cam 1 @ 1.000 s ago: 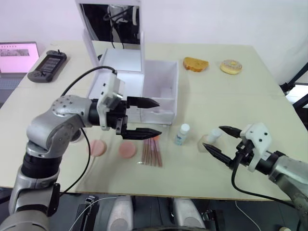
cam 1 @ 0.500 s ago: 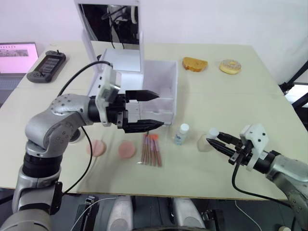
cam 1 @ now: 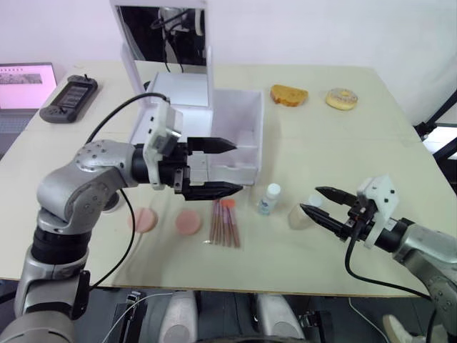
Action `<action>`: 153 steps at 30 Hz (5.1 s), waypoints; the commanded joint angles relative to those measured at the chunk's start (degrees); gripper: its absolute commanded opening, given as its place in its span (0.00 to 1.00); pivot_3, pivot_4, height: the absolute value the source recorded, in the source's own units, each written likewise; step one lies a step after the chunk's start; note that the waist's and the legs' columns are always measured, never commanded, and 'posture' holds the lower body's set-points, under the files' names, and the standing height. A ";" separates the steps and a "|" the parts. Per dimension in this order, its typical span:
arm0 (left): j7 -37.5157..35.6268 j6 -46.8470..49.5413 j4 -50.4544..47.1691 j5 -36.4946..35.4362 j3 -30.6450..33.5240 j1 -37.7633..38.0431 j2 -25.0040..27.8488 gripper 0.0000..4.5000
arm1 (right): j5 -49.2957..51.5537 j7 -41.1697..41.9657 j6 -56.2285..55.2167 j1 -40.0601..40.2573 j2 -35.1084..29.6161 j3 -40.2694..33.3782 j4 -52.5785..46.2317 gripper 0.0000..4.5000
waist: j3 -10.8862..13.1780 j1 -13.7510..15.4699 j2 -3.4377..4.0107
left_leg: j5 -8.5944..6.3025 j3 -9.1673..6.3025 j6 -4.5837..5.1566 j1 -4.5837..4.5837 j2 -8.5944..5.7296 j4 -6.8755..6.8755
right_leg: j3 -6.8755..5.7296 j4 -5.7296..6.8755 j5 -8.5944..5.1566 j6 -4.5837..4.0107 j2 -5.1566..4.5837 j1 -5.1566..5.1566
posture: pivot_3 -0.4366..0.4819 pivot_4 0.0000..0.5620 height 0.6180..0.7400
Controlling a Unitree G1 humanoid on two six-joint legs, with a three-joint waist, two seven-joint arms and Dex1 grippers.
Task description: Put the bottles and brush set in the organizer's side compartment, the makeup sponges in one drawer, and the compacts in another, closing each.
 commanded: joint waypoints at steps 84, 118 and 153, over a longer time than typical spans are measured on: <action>4.18 -13.98 -2.60 5.52 18.26 21.72 9.44 1.00 | -5.23 -17.37 35.68 -57.72 18.17 19.38 16.14 1.00 | 0.06 -1.43 0.02 | 0.05 0.14 -0.05 -1.00 0.28 0.04 | -0.05 0.33 0.23 0.10 0.17 -1.21 | 0.48 0.27 1.00; -7.61 -34.32 39.01 11.54 46.53 44.58 14.42 1.00 | -5.79 23.17 -16.29 -19.59 -6.70 -8.22 44.67 1.00 | -0.04 -1.71 -0.06 | 0.11 0.43 -0.16 -0.59 0.44 -0.09 | -0.03 0.14 0.30 -0.50 0.17 -1.01 | 0.48 0.27 1.00; -0.76 -7.27 -3.97 1.36 4.30 10.97 7.64 1.00 | 5.67 -0.36 12.07 -21.95 -4.68 11.25 -0.87 1.00 | -0.06 -1.42 -0.09 | 0.12 0.18 -0.15 -0.71 0.47 0.04 | -0.02 0.19 0.38 -0.20 0.40 -0.93 | 0.48 0.27 1.00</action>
